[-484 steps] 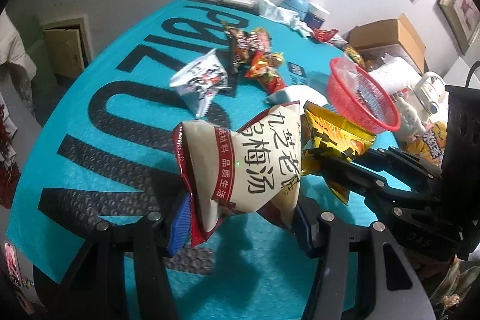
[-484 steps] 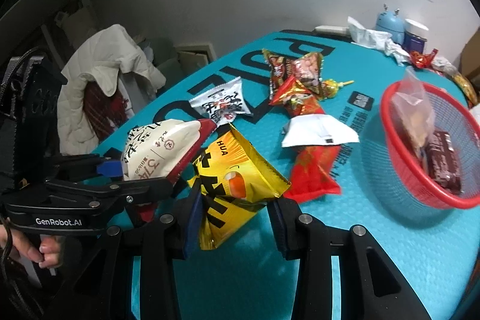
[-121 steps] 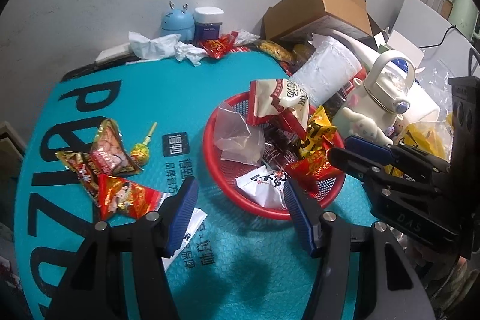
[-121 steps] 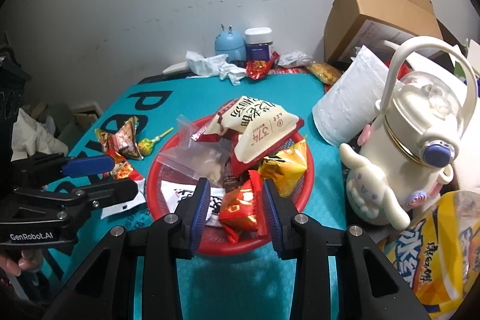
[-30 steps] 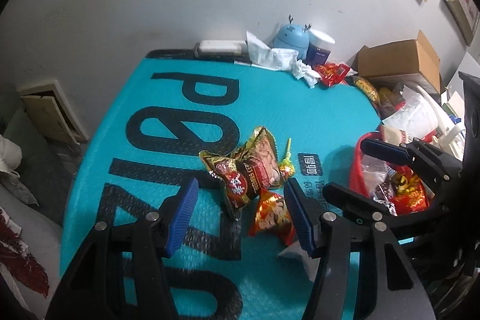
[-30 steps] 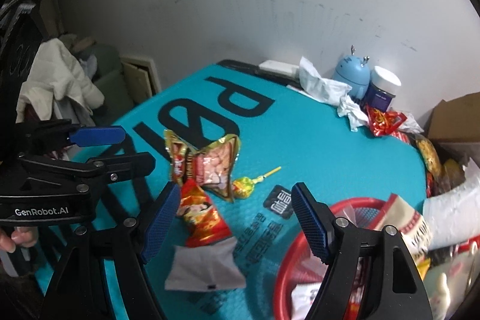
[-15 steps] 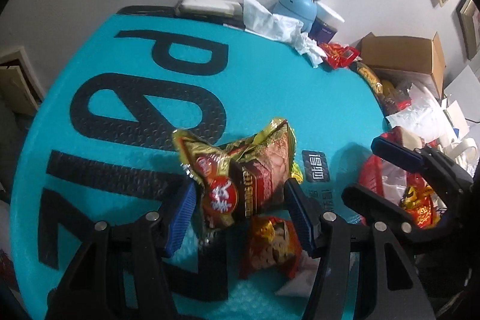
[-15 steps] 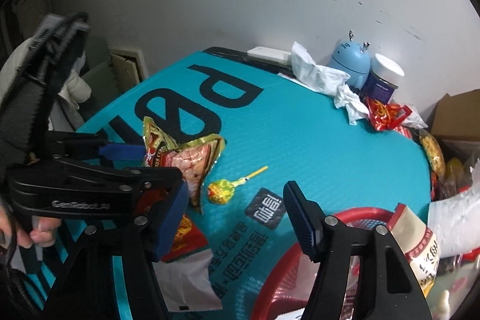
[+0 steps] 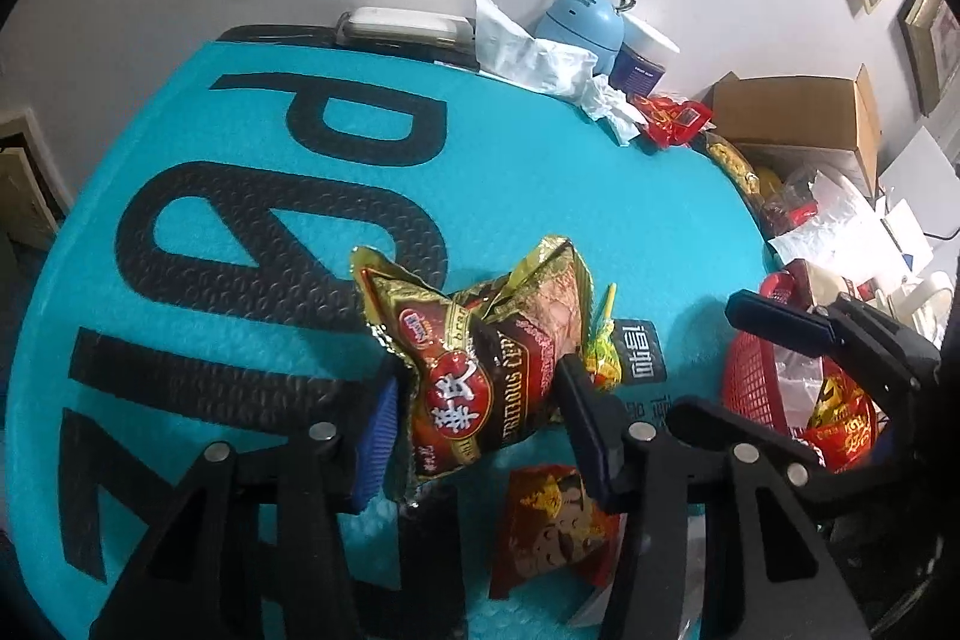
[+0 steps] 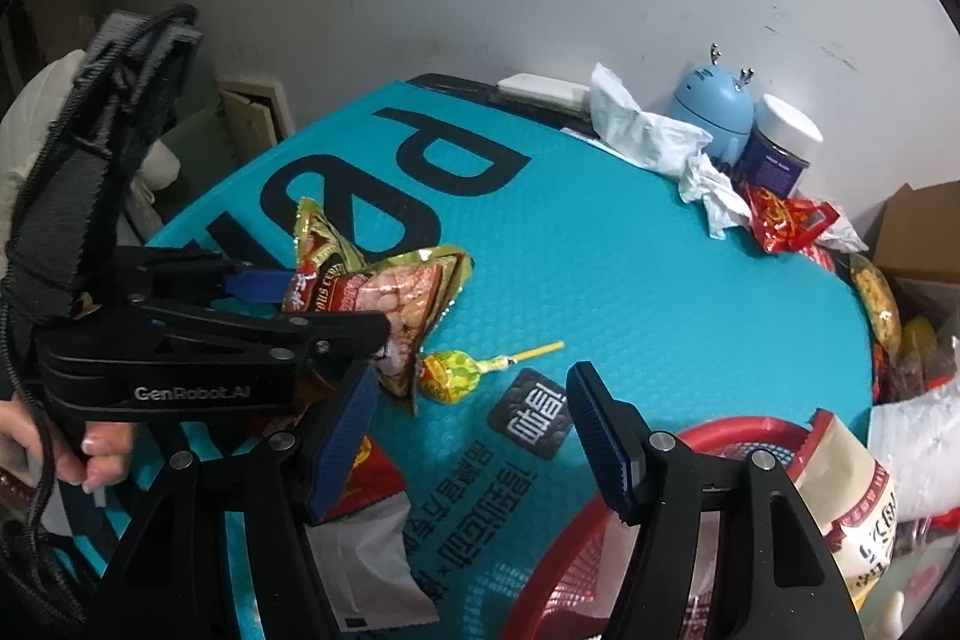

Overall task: Organize snacks
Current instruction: 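Close the left tool on the large gold chip bag, then close the right tool around the yellow lollipop while the left tool holds the gold chip bag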

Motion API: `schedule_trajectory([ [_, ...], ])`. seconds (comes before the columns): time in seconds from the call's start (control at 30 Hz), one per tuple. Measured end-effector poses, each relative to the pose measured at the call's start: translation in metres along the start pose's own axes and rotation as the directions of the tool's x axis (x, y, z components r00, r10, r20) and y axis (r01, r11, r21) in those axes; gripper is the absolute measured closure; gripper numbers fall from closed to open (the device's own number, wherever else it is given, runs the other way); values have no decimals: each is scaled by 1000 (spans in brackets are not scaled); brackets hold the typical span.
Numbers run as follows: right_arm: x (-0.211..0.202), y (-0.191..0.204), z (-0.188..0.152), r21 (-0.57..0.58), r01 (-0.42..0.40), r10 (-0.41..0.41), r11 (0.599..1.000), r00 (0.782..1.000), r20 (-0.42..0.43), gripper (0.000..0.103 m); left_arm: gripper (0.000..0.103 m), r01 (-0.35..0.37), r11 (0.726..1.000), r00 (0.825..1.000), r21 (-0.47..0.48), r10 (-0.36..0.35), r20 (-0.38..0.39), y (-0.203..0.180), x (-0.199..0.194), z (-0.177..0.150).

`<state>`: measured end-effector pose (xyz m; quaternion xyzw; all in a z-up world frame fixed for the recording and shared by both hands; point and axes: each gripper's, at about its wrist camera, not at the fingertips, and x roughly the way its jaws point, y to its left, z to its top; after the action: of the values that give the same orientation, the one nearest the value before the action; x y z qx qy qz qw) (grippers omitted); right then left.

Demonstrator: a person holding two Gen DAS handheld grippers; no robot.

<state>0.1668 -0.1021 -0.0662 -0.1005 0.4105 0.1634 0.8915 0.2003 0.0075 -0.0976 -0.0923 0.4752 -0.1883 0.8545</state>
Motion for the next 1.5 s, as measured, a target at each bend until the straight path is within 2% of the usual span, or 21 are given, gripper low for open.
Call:
schedule_trajectory([
  [0.27,16,11,3,-31,-4,3,1000,1000,-26,37,57,-56,998,998,-38,57,32,18,-22,-14],
  [0.43,33,22,7,-81,15,-20,997,998,-62,49,57,-108,993,991,-56,112,77,32,-30,-18],
  [0.5,41,26,8,-101,33,-43,994,994,-97,51,57,-118,991,988,-57,122,90,36,-31,-19],
  [0.67,56,23,10,-85,83,-96,993,982,-163,52,57,-94,993,990,-67,100,94,40,-32,-20],
  [0.77,58,17,13,-62,113,-122,992,979,-164,53,57,-92,993,990,-69,99,98,41,-32,-20],
  [0.87,63,15,15,-55,103,-111,993,975,-191,56,57,-89,994,991,-71,96,99,42,-32,-21],
  [0.93,69,14,15,-50,88,-97,995,972,-215,62,57,-82,994,991,-75,89,96,43,-31,-21],
  [1.0,70,13,16,-42,71,-79,997,974,-211,73,57,-70,994,993,-83,77,93,45,-31,-21],
  [1.03,70,12,16,-36,76,-82,996,975,-208,75,57,-65,994,993,-87,73,93,46,-31,-21],
  [1.27,60,14,13,-16,60,-62,998,983,-172,76,63,-61,996,993,-70,68,94,44,-32,-21],
  [1.5,39,24,3,-32,6,-10,999,992,-122,76,76,18,996,998,-83,-12,69,36,-35,-23],
])
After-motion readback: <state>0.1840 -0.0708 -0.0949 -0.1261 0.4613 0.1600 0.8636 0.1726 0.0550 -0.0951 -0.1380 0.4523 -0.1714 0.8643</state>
